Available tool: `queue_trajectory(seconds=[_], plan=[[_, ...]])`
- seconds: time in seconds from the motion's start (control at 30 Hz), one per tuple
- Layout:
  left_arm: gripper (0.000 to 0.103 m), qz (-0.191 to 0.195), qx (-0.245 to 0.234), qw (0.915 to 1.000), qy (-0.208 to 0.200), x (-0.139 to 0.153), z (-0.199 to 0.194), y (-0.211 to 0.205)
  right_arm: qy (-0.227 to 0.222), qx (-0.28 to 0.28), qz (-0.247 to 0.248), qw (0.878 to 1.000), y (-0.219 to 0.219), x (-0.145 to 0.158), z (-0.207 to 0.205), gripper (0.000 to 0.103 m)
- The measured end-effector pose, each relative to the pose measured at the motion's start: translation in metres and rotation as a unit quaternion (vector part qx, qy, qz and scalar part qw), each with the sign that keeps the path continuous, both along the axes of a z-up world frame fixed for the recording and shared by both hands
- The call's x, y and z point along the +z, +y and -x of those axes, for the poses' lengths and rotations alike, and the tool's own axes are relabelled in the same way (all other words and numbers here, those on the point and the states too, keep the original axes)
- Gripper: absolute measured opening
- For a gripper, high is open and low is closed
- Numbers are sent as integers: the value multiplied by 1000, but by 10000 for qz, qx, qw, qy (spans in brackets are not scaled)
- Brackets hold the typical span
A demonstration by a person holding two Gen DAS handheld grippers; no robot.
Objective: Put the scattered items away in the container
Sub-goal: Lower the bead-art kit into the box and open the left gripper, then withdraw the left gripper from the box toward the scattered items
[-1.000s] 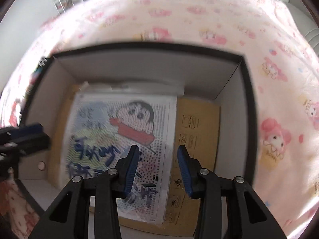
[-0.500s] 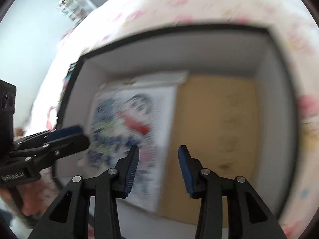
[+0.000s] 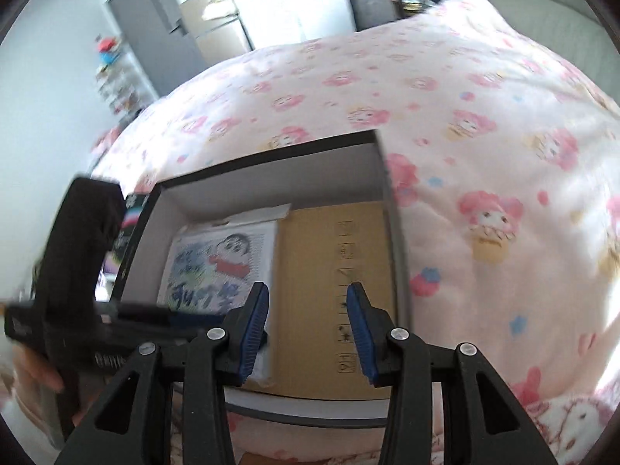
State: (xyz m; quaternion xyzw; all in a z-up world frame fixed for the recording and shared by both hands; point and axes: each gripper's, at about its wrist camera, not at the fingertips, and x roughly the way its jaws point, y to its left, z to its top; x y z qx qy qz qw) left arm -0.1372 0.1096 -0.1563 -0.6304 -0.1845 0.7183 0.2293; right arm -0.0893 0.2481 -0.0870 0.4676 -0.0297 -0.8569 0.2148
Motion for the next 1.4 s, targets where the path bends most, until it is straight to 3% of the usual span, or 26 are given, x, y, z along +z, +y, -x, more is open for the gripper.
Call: queue_trajectory(seconds=[0.1,0.17,0.3,0.43,0.5,0.67,0.73,0.87,0.97,1.07,1.13,1.27,1.4], plan=[[48,222,-136,9996,-70,-9,0,16,10,-131,-137,9998,-9,-7,11,38],[43,490,-194,9986,-27,-11,-1,20,-25,-85,-92,9999,-9,-7,15,38],[42,726,21,9974,-19,-9,-2,11,-161,99,-9,9998,-16,-17,23,38],[43,562,371,9977,-61,-8,-4,-9,-298,232,76,9993,-24,-24,20,38],[43,629,561,9964,90,-1,-4,-17,-352,286,53,9990,-27,-28,23,38],[44,1280,969,9856,534,13,-7,-26,-693,530,119,9961,-46,-40,27,38],[44,1330,1085,9836,562,15,-8,-30,-911,663,224,9934,-57,-49,28,38],[47,1212,1174,9832,690,22,-6,-33,-769,446,223,9958,-59,-47,22,38],[47,1273,1056,9811,1008,32,-10,-31,-667,308,184,9971,-56,-39,21,38],[47,689,860,9883,1058,44,-12,-44,-486,213,205,9984,-50,-21,19,38],[47,503,801,9880,1219,58,-19,-60,-402,226,391,9982,-47,-6,17,38],[47,771,891,9750,1882,102,-48,-80,-18,511,538,9972,-54,30,1,38],[47,1114,1176,9639,2114,130,-71,-108,192,957,689,9928,-75,55,-13,38]])
